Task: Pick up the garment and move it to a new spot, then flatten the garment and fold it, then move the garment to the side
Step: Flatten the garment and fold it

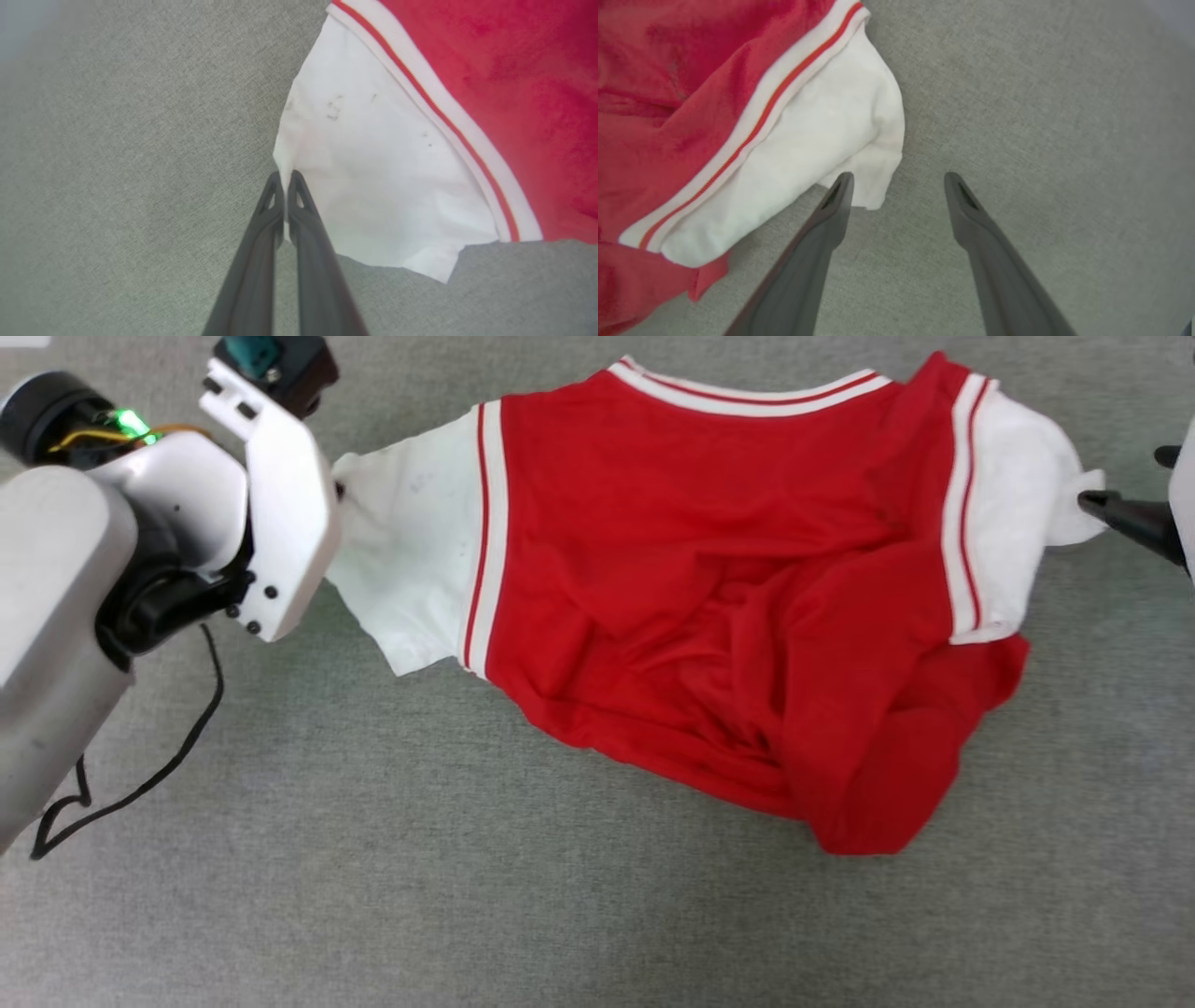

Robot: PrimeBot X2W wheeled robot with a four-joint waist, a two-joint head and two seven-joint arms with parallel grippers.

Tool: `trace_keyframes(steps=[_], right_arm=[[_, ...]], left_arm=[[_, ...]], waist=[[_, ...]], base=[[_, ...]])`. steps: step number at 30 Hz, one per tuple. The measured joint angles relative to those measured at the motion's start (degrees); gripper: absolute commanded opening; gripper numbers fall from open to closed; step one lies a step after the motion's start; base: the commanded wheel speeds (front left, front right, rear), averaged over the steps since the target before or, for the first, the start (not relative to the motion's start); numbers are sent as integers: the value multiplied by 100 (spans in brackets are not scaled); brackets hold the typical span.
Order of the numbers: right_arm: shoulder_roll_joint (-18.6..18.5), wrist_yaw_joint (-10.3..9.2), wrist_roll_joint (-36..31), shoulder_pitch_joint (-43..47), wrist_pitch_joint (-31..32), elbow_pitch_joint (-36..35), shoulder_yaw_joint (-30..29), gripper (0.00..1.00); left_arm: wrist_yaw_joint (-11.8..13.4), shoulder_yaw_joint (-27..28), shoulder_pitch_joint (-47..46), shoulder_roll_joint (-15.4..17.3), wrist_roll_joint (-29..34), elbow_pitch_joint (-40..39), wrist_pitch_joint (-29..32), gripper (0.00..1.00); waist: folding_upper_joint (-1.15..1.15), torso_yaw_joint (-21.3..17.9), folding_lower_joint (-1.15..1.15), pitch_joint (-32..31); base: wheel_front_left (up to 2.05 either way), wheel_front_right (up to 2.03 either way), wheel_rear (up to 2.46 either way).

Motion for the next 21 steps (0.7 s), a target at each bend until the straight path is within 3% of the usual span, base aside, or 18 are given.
trace_keyframes(steps=[6,10,11,12,21], right_arm=[[344,0,-88,-131,-9,658,169,100],[355,-3,-146,-221,-30,771,517,100],[333,-11,-155,-262,-67,771,621,42],[323,-11,-183,-295,-148,772,715,0],[215,0,-236,-474,-1557,839,1249,0]], left_arm=[[0,-155,-195,-98,-3,10,-121,0],[0,-261,-255,-141,-52,100,-197,0],[0,-287,-281,-149,-60,127,-222,0],[0,-311,-289,-149,-76,160,-252,0],[0,-311,-286,-98,-286,363,-983,0]], waist=[[0,190,0,265],[0,259,-1,368],[0,263,-1,372],[0,256,-1,363],[0,130,0,-158]], base=[[0,0,0],[0,0,0],[0,0,0],[0,0,0],[0,0,0]])
